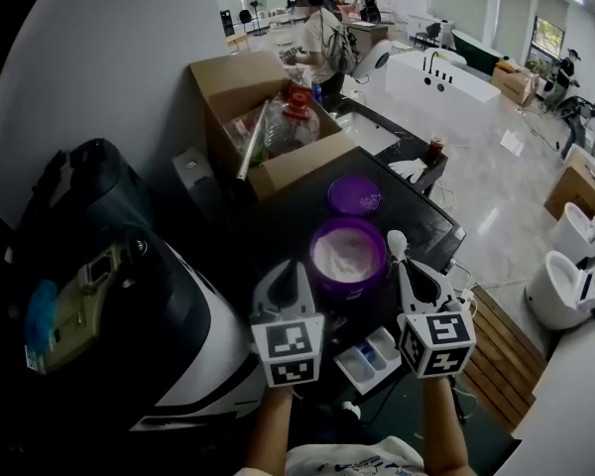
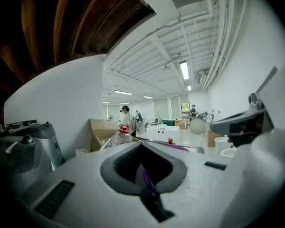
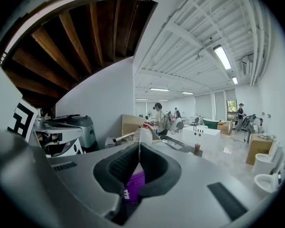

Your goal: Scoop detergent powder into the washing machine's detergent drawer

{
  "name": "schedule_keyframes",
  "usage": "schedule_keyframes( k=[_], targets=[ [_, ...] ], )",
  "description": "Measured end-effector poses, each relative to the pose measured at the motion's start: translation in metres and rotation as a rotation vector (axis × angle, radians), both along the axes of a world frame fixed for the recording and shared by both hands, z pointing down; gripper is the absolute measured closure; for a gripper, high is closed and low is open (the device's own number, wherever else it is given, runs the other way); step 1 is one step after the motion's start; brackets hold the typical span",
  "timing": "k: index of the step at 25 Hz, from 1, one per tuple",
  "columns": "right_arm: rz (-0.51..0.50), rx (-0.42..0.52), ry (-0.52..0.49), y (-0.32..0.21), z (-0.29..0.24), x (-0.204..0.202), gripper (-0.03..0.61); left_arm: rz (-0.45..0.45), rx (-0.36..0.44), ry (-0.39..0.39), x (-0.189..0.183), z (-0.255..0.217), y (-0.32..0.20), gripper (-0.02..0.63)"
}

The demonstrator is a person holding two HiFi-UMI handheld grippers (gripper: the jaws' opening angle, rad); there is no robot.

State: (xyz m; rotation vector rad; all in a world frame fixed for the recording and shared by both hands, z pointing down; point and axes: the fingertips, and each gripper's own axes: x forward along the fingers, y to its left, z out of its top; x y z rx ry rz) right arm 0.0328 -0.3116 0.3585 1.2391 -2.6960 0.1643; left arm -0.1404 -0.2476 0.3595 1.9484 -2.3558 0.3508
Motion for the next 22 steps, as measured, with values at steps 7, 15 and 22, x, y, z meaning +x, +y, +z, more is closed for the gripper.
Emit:
schedule_keyframes(
  k=[7,15,22],
  targets=[
    [-0.063,-0.055,0.069,-0.012,0.017,-0.021,0.558,-0.005,-0.028,0.004,-0.014,0.011,-0.011,0.612],
    [-0.117,-0.128,0.175,-0.023,0.034,-0.047,0.558,0.029,-0.059,0.006,-0.029,0.019,-0.031,0.612],
    [-0.163,-0.179,0.288,-0.031,0.050,-0.059,0.558,0.050,-0.073,0.015,-0.038,0.025,-0.043,0.612]
  ],
)
